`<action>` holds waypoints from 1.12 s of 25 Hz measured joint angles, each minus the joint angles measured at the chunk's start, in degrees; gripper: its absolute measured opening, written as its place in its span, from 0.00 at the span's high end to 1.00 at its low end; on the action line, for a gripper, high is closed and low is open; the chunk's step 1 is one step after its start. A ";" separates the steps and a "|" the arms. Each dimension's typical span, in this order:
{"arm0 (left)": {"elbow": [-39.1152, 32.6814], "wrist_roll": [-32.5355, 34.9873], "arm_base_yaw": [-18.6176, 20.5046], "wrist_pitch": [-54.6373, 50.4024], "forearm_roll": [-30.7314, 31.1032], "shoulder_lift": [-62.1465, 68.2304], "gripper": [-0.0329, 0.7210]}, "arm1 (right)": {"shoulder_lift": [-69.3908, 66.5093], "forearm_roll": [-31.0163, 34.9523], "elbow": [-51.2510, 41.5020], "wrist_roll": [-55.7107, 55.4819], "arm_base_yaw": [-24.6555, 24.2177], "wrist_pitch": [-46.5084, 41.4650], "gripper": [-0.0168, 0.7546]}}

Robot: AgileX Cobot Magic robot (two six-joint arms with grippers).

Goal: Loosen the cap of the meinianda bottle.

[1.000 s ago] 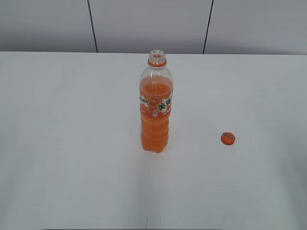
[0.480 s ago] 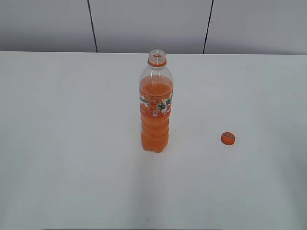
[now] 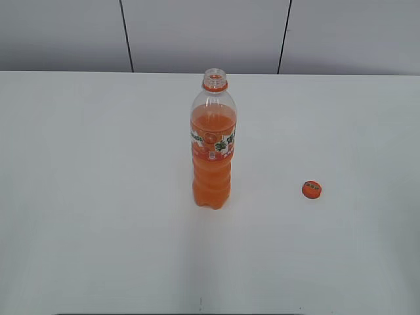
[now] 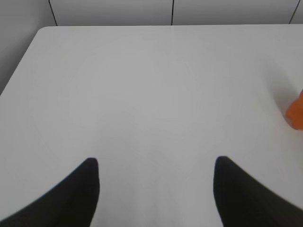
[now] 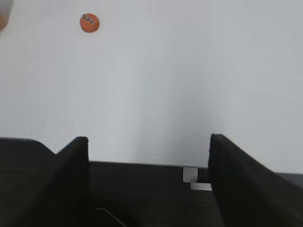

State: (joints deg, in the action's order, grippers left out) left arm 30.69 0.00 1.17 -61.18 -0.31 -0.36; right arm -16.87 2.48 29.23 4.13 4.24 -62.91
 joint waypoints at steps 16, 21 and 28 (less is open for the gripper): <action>0.00 0.00 0.00 -0.05 -0.11 0.00 0.34 | 17.19 -2.10 -0.11 -0.70 0.00 0.09 0.22; 0.00 0.00 0.00 -0.05 -0.11 0.00 0.34 | 17.19 -1.88 -0.11 -0.95 0.00 0.09 0.22; 0.00 0.00 0.00 -0.05 -0.11 0.00 0.34 | 17.19 -1.93 -0.11 -1.02 0.00 0.09 0.22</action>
State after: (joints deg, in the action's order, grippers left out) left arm 30.69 0.00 1.17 -61.23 -0.42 -0.36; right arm 0.32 0.56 29.12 3.12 4.24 -62.83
